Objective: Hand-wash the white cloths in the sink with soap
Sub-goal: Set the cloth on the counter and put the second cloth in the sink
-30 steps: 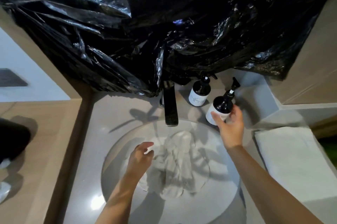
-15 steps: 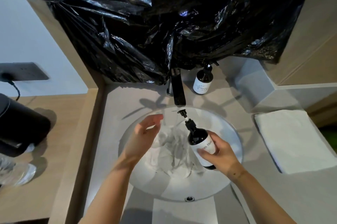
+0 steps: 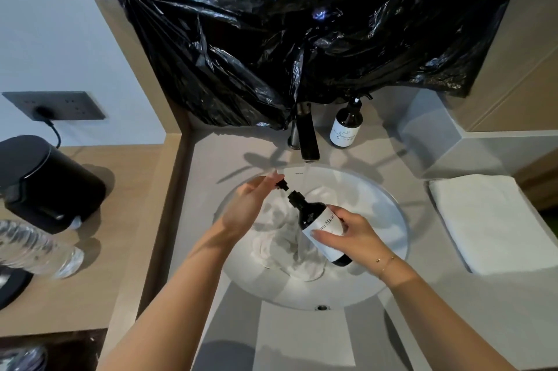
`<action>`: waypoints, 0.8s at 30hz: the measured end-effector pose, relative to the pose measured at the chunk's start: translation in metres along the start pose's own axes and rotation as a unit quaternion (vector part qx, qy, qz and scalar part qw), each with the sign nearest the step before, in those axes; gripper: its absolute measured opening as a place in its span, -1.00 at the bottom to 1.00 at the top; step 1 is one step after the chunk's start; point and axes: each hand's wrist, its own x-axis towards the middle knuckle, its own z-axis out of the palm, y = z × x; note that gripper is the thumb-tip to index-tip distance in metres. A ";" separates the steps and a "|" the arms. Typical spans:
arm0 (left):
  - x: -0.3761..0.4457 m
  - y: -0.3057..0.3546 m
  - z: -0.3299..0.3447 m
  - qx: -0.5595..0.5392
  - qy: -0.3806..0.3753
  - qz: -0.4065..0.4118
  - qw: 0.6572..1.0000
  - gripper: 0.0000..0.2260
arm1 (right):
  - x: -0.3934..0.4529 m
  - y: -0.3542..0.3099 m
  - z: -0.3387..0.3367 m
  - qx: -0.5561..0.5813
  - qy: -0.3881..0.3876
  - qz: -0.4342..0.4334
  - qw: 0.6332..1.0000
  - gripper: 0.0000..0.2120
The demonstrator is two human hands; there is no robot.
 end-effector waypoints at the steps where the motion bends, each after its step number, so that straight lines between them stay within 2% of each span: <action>1: 0.001 0.001 0.000 -0.011 0.002 -0.003 1.000 -0.44 | 0.001 0.000 0.001 0.008 0.001 0.002 1.000 -0.66; 7: 0.007 -0.003 0.003 -0.028 0.029 -0.037 0.999 -0.63 | 0.010 0.003 0.010 0.041 0.010 0.015 0.999 -0.69; 17: 0.010 -0.012 0.009 -0.015 0.001 -0.040 0.999 -0.53 | 0.007 0.019 0.000 0.026 -0.004 0.003 1.000 -0.64; 21: 0.007 -0.011 0.006 -0.045 0.015 -0.020 0.999 -0.60 | 0.008 0.017 0.005 0.028 0.009 -0.009 1.000 -0.60; 24: 0.008 -0.011 0.005 -0.048 0.055 0.002 0.997 -0.63 | 0.008 0.013 0.006 0.089 0.043 -0.029 0.995 -0.56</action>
